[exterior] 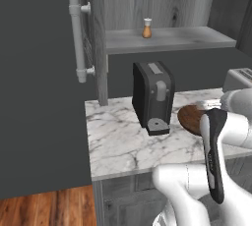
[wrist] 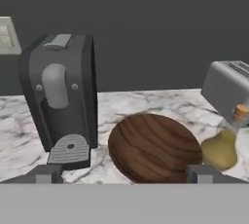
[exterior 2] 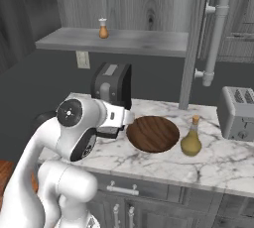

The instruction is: Retrieve the bottle and the shaker from the cabinet and place them next to the mixing bowl on the counter. Then add garlic from the fridge to the mixing bowl.

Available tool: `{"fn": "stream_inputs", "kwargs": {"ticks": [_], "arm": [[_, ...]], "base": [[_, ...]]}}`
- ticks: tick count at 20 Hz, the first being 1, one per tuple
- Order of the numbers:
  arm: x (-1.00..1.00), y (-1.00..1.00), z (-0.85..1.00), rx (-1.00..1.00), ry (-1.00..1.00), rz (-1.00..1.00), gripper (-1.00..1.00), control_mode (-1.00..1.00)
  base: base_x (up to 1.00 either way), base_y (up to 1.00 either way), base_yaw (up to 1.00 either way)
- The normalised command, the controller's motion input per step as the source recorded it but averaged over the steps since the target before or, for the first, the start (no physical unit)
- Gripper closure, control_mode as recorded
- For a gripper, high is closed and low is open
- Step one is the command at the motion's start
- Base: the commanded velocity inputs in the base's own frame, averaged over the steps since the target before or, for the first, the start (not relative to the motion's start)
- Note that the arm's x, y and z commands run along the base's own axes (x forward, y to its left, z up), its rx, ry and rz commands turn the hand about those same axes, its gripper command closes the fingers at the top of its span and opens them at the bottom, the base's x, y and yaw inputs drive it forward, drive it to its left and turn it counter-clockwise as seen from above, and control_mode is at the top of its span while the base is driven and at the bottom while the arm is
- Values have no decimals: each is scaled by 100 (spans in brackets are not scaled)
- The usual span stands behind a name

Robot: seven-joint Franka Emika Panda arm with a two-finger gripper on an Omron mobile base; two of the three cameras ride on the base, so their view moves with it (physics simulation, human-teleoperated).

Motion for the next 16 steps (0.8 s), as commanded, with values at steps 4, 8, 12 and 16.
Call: {"fn": "stream_inputs", "kwargs": {"ticks": [4, 8, 12, 16], "arm": [[-9, 58, 80, 1, 1, 5, -100, -100], [-15, 72, 73, 0, 1, 5, -100, -100], [-5, 76, 64, 0, 0, 4, -100, -100], [0, 58, 43, 0, -1, 5, -100, -100]], "base": [[0, 0, 0], [0, 0, 0], [0, 0, 0], [0, 0, 0]]}}
